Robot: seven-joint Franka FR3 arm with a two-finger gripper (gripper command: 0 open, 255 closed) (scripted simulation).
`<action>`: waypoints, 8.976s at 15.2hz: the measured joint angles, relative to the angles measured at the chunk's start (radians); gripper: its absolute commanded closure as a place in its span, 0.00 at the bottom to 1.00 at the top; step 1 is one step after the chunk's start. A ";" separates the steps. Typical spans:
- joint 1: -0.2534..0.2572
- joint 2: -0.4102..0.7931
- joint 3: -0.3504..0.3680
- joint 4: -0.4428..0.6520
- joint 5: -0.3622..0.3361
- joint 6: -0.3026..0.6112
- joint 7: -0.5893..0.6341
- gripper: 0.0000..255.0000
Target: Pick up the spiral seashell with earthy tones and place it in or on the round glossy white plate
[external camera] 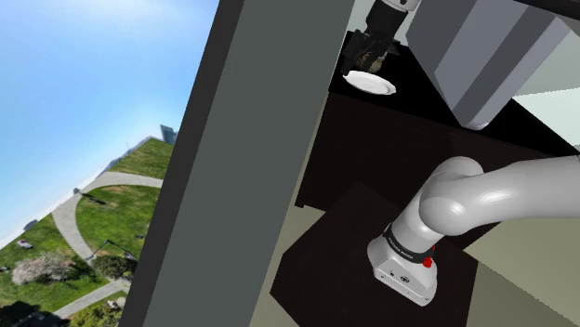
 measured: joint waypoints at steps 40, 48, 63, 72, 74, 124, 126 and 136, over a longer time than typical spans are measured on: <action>-0.134 0.941 -0.677 0.815 0.156 0.169 -1.039 0.00; -0.138 0.957 -0.675 0.777 0.169 0.221 -1.048 0.00; -0.134 0.960 -0.669 0.772 0.140 0.249 -1.096 0.00; -0.108 0.975 -0.618 0.665 -0.087 0.590 -1.633 0.00; -0.122 1.001 -0.616 0.667 -0.067 0.613 -1.648 0.00; -0.013 0.398 -0.425 0.391 -0.504 0.274 -1.350 1.00; -0.018 0.329 -0.375 0.346 -0.528 0.231 -1.314 1.00; -0.041 0.183 -0.306 0.169 -0.577 0.224 -1.233 1.00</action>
